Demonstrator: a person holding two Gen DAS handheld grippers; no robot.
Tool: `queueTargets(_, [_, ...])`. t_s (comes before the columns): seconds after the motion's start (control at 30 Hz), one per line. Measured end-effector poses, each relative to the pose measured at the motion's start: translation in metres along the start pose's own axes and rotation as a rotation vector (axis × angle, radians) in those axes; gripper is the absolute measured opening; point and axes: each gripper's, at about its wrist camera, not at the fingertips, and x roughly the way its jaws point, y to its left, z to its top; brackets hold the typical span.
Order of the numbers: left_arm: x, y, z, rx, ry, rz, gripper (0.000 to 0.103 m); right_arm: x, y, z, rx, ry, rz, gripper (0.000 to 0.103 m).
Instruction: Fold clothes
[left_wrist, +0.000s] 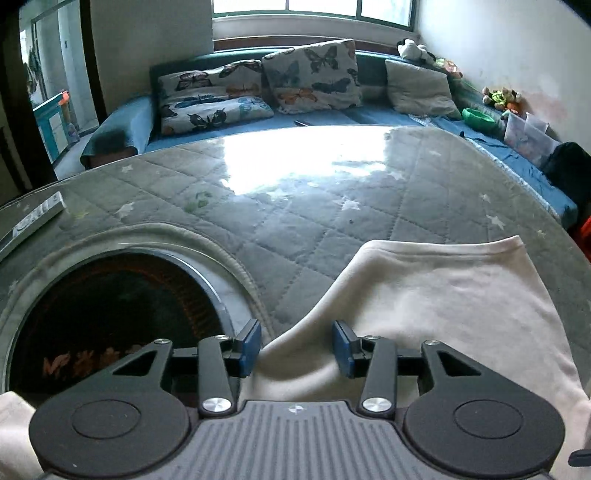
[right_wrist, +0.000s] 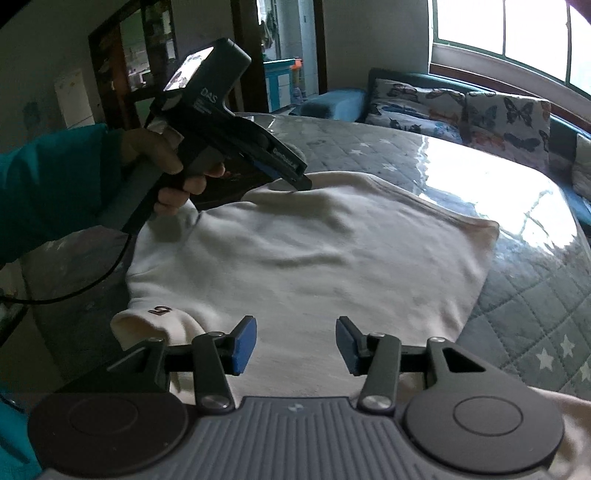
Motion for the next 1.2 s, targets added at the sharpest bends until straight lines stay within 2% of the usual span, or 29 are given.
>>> queueTargets(0.03, [0.0,-0.001,0.0,0.01,-0.006,-0.005,0.044,0.0,-0.001,-0.001,0.003,0.001,-0.001,0.048])
queueTargets(0.1, [0.0,-0.003,0.0,0.024,-0.016,-0.018,0.022,0.001,-0.002,-0.003,0.01,0.004,-0.004,0.048])
queueTargets(0.17, [-0.002,-0.003,0.001,0.031,-0.025,-0.033,0.011,0.0,-0.003,-0.003,0.014,0.003,-0.01,0.048])
queueTargets(0.33, [-0.031,-0.015,-0.009,0.072,-0.095,-0.084,0.008,-0.007,-0.01,-0.002,0.036,-0.021,-0.036,0.048])
queueTargets(0.47, [-0.056,-0.036,-0.031,0.119,-0.113,-0.177,0.008,-0.015,-0.021,0.004,0.064,-0.052,-0.074,0.048])
queueTargets(0.63, [-0.069,-0.066,-0.065,0.244,-0.081,-0.288,0.008,-0.023,-0.036,0.014,0.115,-0.097,-0.106,0.048])
queueTargets(0.7, [-0.07,-0.073,-0.074,0.28,-0.061,-0.295,0.009,-0.025,-0.039,0.018,0.127,-0.114,-0.116,0.048])
queueTargets(0.83, [-0.081,-0.064,-0.069,0.246,-0.075,-0.35,0.012,-0.024,-0.04,0.021,0.133,-0.13,-0.127,0.048])
queueTargets(0.93, [-0.091,-0.057,-0.06,0.228,-0.128,-0.316,0.016,-0.022,-0.043,0.019,0.146,-0.122,-0.133,0.048])
queueTargets(1.0, [-0.088,-0.052,-0.051,0.213,-0.135,-0.3,0.035,-0.019,-0.047,0.017,0.156,-0.117,-0.137,0.048])
queueTargets(1.07, [-0.077,-0.055,-0.045,0.209,-0.112,-0.277,0.045,-0.017,-0.05,0.016,0.166,-0.114,-0.142,0.048])
queueTargets(1.13, [-0.061,-0.06,-0.042,0.21,-0.072,-0.249,0.045,-0.016,-0.052,0.016,0.171,-0.113,-0.148,0.048])
queueTargets(1.2, [-0.049,-0.064,-0.043,0.217,-0.039,-0.261,0.043,-0.016,-0.055,0.016,0.174,-0.111,-0.156,0.048])
